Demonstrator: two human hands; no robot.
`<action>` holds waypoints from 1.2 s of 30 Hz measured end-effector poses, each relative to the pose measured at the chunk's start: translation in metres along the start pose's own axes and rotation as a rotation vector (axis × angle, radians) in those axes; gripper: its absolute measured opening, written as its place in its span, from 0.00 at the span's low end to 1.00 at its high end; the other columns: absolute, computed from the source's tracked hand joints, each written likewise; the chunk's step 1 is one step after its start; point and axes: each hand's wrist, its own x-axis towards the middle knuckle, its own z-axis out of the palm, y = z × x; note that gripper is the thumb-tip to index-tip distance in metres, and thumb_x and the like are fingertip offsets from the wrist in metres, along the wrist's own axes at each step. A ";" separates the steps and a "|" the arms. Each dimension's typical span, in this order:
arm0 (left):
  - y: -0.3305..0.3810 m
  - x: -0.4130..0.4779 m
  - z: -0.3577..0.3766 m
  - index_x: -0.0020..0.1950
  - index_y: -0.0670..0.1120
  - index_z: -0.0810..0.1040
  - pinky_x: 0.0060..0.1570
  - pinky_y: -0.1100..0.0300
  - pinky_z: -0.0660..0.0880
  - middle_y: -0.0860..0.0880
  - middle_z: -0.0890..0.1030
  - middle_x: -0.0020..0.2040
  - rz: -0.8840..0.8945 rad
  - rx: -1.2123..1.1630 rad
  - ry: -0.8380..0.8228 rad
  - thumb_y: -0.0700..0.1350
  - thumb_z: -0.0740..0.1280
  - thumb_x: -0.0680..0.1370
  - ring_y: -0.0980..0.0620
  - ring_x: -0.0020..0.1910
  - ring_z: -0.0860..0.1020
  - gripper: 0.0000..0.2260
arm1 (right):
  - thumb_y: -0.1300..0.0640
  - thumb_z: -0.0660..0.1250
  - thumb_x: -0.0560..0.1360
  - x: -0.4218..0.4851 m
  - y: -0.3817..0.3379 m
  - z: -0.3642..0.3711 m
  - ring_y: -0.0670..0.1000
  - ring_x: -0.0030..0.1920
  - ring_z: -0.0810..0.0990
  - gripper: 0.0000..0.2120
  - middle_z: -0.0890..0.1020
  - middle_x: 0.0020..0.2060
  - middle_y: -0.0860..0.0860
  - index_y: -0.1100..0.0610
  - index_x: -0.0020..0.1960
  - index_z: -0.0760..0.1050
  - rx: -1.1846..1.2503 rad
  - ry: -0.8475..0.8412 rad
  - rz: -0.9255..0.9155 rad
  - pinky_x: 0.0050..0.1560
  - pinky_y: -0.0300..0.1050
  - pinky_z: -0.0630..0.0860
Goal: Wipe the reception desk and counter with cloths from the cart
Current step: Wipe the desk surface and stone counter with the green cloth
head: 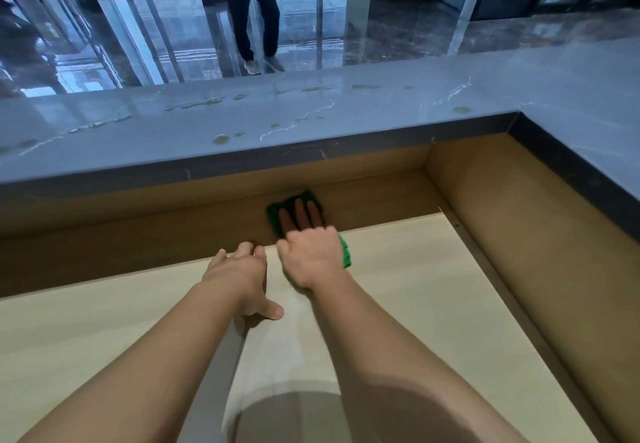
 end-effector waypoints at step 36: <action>-0.229 -0.113 0.073 0.78 0.52 0.54 0.74 0.52 0.47 0.51 0.50 0.80 0.025 -0.177 0.125 0.68 0.65 0.65 0.52 0.77 0.52 0.46 | 0.46 0.45 0.83 0.031 -0.249 0.036 0.55 0.79 0.41 0.27 0.44 0.79 0.51 0.48 0.80 0.46 0.002 -0.097 -0.142 0.77 0.55 0.42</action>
